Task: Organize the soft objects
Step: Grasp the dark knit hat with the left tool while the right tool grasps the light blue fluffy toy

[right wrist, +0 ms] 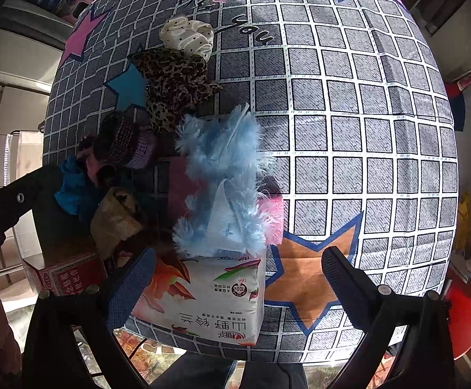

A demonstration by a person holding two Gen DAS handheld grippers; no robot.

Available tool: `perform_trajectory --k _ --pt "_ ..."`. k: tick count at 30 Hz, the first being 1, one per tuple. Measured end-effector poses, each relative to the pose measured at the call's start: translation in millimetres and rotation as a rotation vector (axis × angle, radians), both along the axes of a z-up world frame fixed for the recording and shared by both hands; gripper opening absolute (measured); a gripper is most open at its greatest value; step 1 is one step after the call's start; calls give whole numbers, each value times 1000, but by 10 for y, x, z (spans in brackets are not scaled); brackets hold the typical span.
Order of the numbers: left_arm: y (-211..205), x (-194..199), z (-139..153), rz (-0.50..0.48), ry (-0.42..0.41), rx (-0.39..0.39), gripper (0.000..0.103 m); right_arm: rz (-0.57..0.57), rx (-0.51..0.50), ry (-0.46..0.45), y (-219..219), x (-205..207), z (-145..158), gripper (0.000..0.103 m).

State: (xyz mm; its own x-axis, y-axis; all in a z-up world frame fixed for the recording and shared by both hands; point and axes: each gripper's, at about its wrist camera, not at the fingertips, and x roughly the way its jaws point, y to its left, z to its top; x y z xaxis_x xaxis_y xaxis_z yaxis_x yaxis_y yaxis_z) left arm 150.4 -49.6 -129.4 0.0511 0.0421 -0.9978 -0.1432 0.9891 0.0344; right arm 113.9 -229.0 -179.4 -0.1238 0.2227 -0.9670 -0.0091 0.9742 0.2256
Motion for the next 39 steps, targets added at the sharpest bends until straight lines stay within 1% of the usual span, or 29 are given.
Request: perform_trajectory --k 4,8,15,19,25,28,39 --pt "-77 146 -211 -17 31 32 103 1 18 24 -16 103 -155 103" --pt "-129 266 -364 -40 45 65 103 1 40 35 2 185 -271 103" --pt "-138 430 -552 -49 75 75 102 16 58 41 46 266 -411 103" --pt "-114 491 -613 -44 82 76 100 22 64 47 73 307 -492 103" --pt "-171 559 -678 -77 88 68 99 18 69 53 124 394 -611 103" --pt "-238 573 -688 -93 90 75 99 20 75 56 136 414 -640 103" --pt "-412 588 -799 -96 103 83 99 33 85 61 304 430 -717 103"
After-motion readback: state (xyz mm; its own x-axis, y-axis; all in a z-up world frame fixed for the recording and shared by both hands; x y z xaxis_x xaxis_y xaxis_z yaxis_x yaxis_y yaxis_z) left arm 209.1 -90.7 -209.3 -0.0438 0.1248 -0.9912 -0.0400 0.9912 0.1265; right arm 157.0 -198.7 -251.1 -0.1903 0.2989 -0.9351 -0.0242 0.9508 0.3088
